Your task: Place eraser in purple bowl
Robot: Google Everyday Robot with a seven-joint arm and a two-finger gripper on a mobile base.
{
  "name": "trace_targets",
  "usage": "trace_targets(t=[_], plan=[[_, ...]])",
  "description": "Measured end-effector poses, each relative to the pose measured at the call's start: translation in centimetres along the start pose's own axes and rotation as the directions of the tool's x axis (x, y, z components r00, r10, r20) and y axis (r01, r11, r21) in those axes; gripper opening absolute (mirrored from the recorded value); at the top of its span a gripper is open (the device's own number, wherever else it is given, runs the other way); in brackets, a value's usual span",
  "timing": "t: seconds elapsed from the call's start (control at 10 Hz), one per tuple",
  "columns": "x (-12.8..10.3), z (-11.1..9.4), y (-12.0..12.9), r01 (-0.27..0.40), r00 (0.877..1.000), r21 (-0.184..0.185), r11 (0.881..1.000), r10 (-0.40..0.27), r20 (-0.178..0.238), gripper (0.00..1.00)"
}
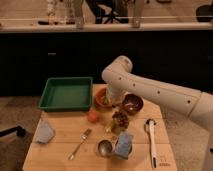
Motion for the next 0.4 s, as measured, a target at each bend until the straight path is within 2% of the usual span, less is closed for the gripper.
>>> trace_targets(t=[0.4], plan=[[0.0,0.8,1.5,-0.045,0.999,-0.001,0.999,0.045,0.016,0.00]])
